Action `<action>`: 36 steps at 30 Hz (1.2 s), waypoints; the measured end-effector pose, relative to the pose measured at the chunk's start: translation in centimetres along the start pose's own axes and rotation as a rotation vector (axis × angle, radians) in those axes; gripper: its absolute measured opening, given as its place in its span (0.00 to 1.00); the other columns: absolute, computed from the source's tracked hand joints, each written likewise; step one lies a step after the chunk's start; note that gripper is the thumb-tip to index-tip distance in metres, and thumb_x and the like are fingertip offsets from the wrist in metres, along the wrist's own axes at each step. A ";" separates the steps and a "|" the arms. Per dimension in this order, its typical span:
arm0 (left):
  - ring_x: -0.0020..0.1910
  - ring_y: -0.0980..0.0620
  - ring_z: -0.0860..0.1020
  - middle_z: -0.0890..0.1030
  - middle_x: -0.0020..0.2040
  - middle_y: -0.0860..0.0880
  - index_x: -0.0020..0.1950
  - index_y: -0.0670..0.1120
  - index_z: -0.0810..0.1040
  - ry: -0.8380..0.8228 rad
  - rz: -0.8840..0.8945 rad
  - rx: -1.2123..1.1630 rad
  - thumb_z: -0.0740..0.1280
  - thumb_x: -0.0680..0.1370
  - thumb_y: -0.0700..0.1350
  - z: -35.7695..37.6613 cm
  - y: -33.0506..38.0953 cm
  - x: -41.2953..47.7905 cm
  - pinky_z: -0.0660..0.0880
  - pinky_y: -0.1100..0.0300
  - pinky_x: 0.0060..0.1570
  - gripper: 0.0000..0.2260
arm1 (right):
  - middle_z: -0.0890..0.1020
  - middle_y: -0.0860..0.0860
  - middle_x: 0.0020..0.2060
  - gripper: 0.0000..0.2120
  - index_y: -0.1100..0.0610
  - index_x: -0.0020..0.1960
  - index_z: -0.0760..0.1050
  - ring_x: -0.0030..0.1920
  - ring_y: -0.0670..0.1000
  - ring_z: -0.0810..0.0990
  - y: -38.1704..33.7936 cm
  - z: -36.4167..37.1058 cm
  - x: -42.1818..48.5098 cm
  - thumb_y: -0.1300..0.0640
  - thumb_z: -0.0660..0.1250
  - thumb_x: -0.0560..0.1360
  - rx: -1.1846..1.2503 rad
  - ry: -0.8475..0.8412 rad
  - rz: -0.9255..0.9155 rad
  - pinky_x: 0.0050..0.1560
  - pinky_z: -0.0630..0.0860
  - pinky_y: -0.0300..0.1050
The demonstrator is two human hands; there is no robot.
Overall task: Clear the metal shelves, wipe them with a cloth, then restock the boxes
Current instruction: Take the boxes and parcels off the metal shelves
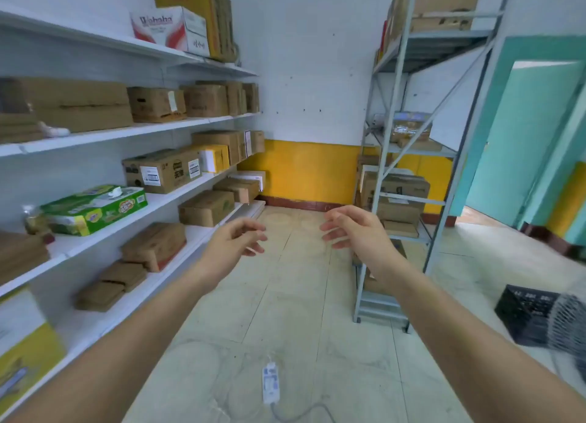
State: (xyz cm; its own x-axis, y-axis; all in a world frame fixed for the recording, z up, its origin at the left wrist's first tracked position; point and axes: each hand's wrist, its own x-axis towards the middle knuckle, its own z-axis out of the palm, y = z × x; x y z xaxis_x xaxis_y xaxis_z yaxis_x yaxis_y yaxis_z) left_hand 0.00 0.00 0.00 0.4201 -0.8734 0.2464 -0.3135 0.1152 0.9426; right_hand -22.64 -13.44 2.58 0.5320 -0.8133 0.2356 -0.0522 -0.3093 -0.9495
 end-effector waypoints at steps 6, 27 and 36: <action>0.44 0.48 0.83 0.85 0.51 0.42 0.55 0.42 0.81 -0.007 -0.083 -0.052 0.65 0.82 0.39 1.8 -4.0 15.5 0.79 0.49 0.51 0.06 | 0.86 0.58 0.45 0.11 0.59 0.55 0.80 0.43 0.55 0.85 5.1 -1.7 12.2 0.58 0.60 0.85 0.037 0.106 0.083 0.42 0.80 0.47; 0.44 0.45 0.83 0.85 0.48 0.42 0.55 0.41 0.82 0.113 -0.126 -0.128 0.63 0.82 0.38 12.2 -17.6 64.1 0.80 0.52 0.47 0.08 | 0.85 0.60 0.46 0.09 0.57 0.59 0.77 0.41 0.56 0.84 26.4 -11.6 64.3 0.56 0.59 0.85 0.131 0.016 0.247 0.41 0.81 0.48; 0.44 0.46 0.83 0.84 0.48 0.41 0.54 0.41 0.82 0.265 -0.133 -0.174 0.62 0.83 0.38 9.3 -23.6 82.3 0.79 0.54 0.46 0.09 | 0.85 0.60 0.46 0.10 0.60 0.58 0.78 0.40 0.53 0.84 28.0 -9.4 85.1 0.57 0.60 0.85 0.053 -0.156 0.114 0.43 0.80 0.47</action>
State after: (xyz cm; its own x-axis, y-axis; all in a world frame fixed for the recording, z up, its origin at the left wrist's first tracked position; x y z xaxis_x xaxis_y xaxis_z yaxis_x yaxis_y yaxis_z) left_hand 34.11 -78.97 -4.09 0.6618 -0.7352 0.1468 -0.1002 0.1073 0.9892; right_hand 13.25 -95.91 -2.06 0.6498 -0.7542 0.0947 -0.0772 -0.1894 -0.9789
